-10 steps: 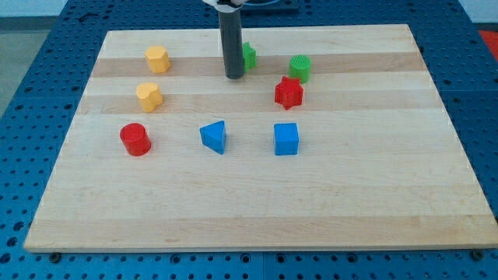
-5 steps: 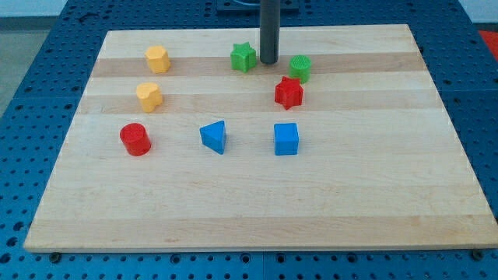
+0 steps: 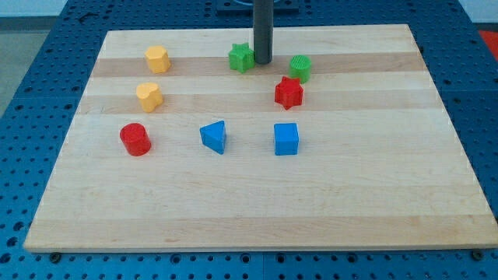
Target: Move the green star towards the yellow hexagon
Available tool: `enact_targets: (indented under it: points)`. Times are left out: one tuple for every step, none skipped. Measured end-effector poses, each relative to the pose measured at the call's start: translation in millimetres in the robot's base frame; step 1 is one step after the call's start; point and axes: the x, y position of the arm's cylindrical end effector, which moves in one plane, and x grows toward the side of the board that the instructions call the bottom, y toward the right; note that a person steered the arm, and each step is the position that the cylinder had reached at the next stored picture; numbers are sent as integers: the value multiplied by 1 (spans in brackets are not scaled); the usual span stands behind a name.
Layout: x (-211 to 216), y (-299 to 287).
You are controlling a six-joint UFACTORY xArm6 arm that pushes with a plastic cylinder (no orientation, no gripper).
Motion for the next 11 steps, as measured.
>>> enact_targets:
  points:
    - [0, -6]
    - [0, -11]
    - [0, -13]
    - [18, 4]
    - [32, 2]
    - [22, -2]
    - [19, -4]
    - [19, -14]
    - [19, -19]
    - [19, -21]
    - [19, -26]
